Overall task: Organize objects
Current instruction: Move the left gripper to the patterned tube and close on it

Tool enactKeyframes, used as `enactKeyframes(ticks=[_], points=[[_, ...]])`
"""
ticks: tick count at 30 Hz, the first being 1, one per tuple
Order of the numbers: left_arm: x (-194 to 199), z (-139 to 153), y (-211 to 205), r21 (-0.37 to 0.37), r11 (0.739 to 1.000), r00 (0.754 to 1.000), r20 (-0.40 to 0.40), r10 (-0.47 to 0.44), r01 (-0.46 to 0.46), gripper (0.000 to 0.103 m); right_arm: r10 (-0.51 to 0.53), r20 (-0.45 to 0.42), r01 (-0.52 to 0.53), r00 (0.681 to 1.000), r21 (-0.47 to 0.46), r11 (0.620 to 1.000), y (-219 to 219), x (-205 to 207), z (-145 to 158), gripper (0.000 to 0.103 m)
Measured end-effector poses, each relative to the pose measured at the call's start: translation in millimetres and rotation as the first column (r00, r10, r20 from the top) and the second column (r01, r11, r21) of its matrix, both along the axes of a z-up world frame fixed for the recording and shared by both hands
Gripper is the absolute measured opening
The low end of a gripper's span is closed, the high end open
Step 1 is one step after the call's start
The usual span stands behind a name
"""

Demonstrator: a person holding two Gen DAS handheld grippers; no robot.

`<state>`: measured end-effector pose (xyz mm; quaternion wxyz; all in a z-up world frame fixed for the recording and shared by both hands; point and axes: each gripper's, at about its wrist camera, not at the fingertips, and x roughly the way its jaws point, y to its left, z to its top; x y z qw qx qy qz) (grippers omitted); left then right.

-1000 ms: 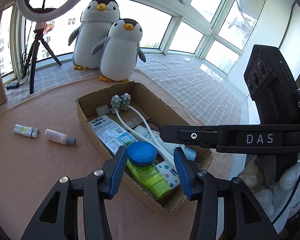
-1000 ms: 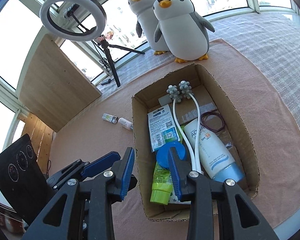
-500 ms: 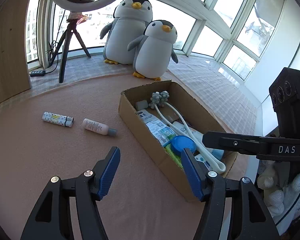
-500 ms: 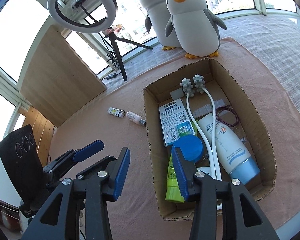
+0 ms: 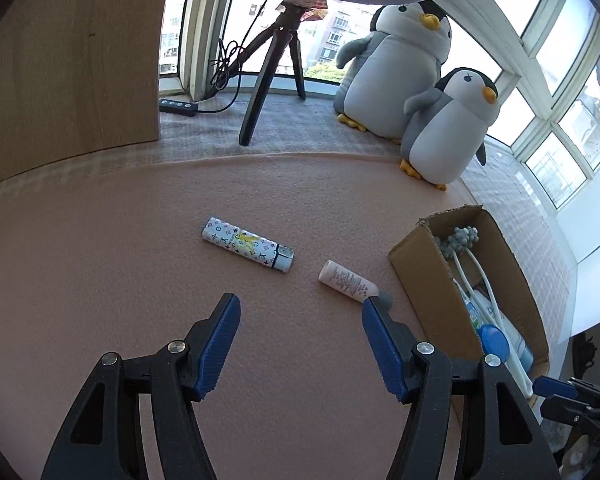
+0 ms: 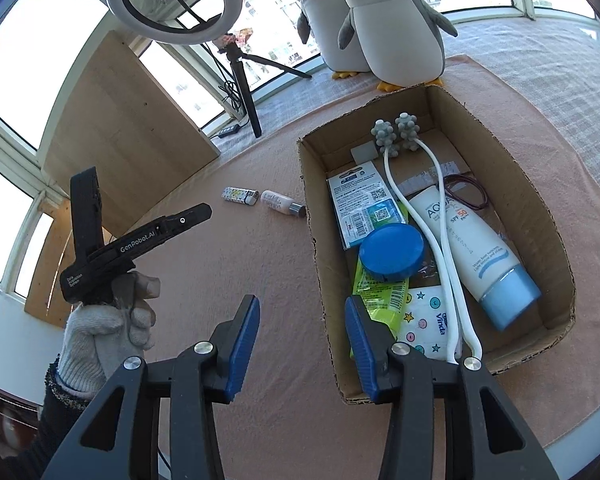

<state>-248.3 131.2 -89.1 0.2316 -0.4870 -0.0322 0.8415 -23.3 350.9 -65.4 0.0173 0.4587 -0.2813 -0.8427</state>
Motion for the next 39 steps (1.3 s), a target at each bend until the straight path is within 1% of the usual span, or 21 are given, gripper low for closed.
enactKeyframes(ticks=[3,9,11,15,21,22,23,27,33,35,39], points=[[-25,-4,-1,-0.039,0.998,0.999,-0.01,0.045,-0.045,0.067,0.002,0.012,-0.002,1.0,-0.006,1.0,-1,8,-2,0.041],[-67,-18,12,-0.107,0.988,0.994,-0.019,0.109,-0.11,0.067,0.003,0.043,-0.002,0.999,-0.02,1.0,-1,25,-10,0.041],[-77,-25,20,-0.127,0.986,0.994,-0.017,0.107,-0.108,0.067,-0.004,0.052,0.005,0.999,-0.022,1.0,2,31,-12,0.041],[-87,-41,36,-0.207,0.975,0.997,-0.019,0.078,-0.08,0.067,-0.028,0.065,0.029,0.998,-0.025,0.999,12,42,-16,0.041],[-96,-62,45,-0.32,0.946,0.999,0.004,0.054,-0.05,0.067,-0.057,0.081,0.06,0.995,-0.027,0.998,22,53,-18,0.041],[-97,-66,43,-0.317,0.948,0.998,0.03,0.048,-0.037,0.067,-0.06,0.081,0.062,0.995,-0.03,0.998,23,54,-19,0.041],[-95,-68,41,-0.309,0.951,0.999,0.034,0.037,-0.025,0.067,-0.06,0.081,0.063,0.995,-0.033,0.997,23,54,-18,0.041],[-77,-67,31,-0.295,0.955,1.0,0.015,-0.017,0.021,0.067,-0.046,0.073,0.049,0.996,-0.036,0.998,18,49,-16,0.041],[-37,-67,7,-0.257,0.965,0.997,-0.029,-0.068,0.058,0.067,0.015,0.05,-0.013,0.999,-0.034,0.999,-2,30,-11,0.041],[-26,-66,-2,-0.239,0.969,0.997,-0.036,-0.069,0.059,0.066,0.035,0.043,-0.034,0.998,-0.028,0.999,-10,22,-9,0.041],[-7,-63,-18,-0.227,0.972,0.996,-0.042,-0.073,0.061,0.06,0.073,0.024,-0.073,0.997,-0.021,0.997,-24,6,-5,0.041]])
